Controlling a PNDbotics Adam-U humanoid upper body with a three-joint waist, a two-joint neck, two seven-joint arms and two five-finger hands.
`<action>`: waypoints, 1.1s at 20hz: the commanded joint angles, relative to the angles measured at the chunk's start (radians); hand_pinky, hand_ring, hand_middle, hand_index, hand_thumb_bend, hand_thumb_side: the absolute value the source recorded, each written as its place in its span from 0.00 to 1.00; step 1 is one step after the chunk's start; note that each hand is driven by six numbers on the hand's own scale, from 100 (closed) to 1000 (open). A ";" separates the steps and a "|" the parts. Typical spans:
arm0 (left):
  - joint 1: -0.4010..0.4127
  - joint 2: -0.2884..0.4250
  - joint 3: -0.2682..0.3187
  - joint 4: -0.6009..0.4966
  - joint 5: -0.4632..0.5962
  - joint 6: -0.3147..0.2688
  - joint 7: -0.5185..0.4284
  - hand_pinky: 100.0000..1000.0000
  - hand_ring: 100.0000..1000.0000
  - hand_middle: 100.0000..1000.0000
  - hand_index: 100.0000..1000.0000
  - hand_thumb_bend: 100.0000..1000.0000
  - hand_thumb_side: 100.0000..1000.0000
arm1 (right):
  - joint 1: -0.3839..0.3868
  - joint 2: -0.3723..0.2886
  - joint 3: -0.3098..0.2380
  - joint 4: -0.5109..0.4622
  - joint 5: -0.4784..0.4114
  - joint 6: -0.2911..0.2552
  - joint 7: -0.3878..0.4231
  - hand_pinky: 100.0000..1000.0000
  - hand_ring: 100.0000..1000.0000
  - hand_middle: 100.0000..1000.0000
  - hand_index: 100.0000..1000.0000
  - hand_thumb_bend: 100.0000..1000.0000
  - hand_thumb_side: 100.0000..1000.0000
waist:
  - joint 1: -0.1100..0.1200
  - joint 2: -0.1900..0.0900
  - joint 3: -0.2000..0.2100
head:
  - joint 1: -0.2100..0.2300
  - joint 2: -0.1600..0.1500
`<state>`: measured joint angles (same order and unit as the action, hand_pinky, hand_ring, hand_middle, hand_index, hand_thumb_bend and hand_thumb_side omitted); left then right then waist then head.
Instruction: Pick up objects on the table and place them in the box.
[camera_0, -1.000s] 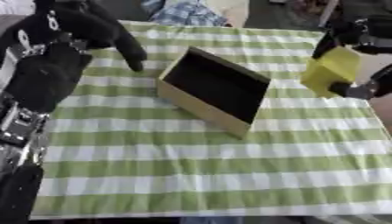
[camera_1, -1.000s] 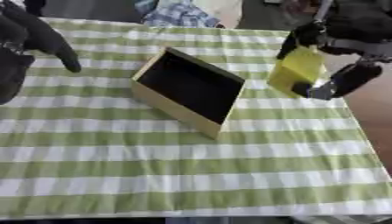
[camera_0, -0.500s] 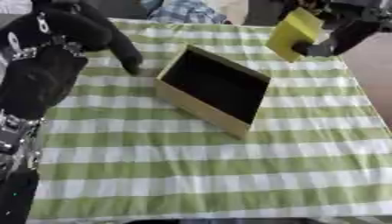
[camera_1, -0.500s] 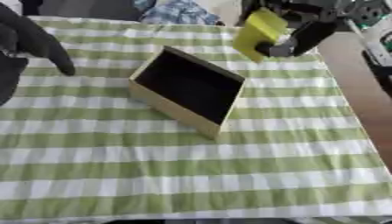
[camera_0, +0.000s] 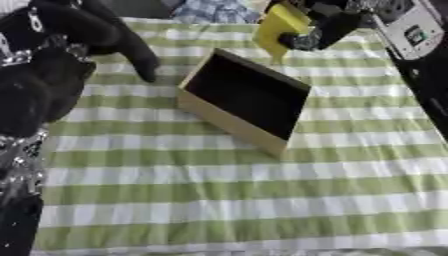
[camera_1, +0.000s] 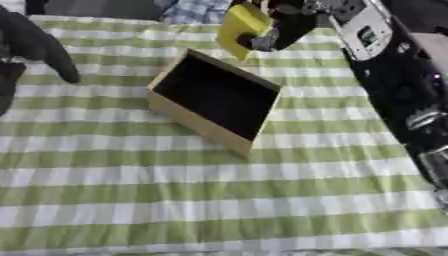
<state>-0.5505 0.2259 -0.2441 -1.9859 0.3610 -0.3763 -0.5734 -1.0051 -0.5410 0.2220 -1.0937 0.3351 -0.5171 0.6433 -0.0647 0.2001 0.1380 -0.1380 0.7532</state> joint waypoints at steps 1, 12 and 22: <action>-0.021 -0.008 0.007 -0.014 0.009 0.000 0.009 0.51 0.61 0.60 0.76 0.00 0.63 | -0.033 0.019 -0.015 0.025 0.020 -0.093 0.112 0.01 0.43 0.48 0.70 0.00 0.43 | 0.004 -0.015 0.005 | -0.010 -0.003; -0.033 -0.031 0.007 -0.014 0.016 0.006 0.020 0.51 0.61 0.60 0.76 0.00 0.61 | -0.028 0.083 -0.008 0.107 0.061 -0.106 0.147 0.02 0.43 0.47 0.69 0.00 0.49 | 0.003 -0.010 0.028 | -0.007 -0.006; -0.038 -0.034 0.006 -0.014 0.014 0.006 0.012 0.51 0.61 0.60 0.76 0.00 0.62 | -0.006 0.113 0.006 0.137 0.161 -0.133 0.147 0.08 0.47 0.51 0.71 0.00 0.51 | 0.004 -0.005 0.031 | -0.006 -0.015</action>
<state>-0.5714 0.1917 -0.2438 -1.9859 0.3740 -0.3708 -0.5596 -0.9936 -0.4166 0.2296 -0.9537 0.4791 -0.5052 0.6552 -0.0654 0.2099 0.1687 -0.1434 0.7501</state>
